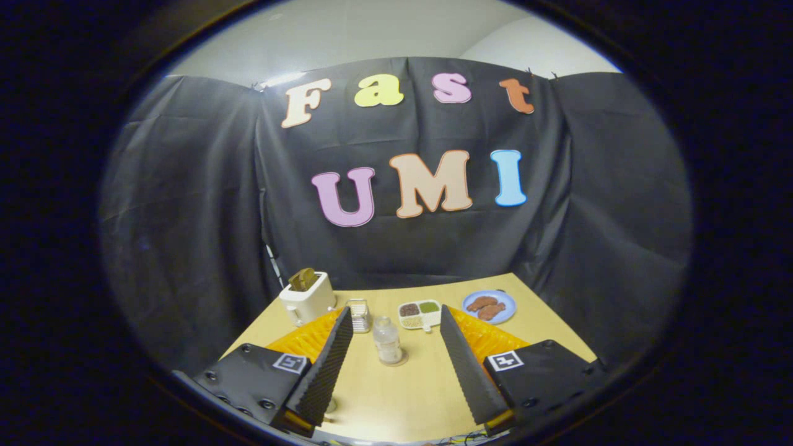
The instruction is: Take the bottle from table, then pour the juice into the cup, finally place the bottle on the coaster
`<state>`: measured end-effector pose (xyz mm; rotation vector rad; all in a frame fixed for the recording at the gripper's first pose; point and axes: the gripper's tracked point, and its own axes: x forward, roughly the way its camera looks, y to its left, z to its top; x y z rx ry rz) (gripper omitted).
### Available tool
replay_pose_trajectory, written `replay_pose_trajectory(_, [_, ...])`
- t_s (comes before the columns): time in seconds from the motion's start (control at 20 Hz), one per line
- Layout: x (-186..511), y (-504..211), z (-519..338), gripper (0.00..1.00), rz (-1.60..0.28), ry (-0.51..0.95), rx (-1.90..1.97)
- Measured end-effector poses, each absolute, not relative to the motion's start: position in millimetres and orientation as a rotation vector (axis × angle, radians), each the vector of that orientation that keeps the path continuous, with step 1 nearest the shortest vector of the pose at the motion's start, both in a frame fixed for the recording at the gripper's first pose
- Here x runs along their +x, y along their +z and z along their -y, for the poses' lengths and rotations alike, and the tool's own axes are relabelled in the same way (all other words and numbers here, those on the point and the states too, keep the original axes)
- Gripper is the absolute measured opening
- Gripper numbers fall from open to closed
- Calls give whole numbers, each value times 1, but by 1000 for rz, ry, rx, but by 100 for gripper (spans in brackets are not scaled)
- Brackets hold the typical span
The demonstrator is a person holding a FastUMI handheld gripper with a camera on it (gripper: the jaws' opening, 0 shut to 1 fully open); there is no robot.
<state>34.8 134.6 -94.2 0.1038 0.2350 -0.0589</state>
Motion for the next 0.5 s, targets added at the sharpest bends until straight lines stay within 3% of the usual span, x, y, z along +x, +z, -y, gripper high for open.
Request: replay_pose_trajectory(0.5, [21, -59, -99, 89, -171, -126, 77])
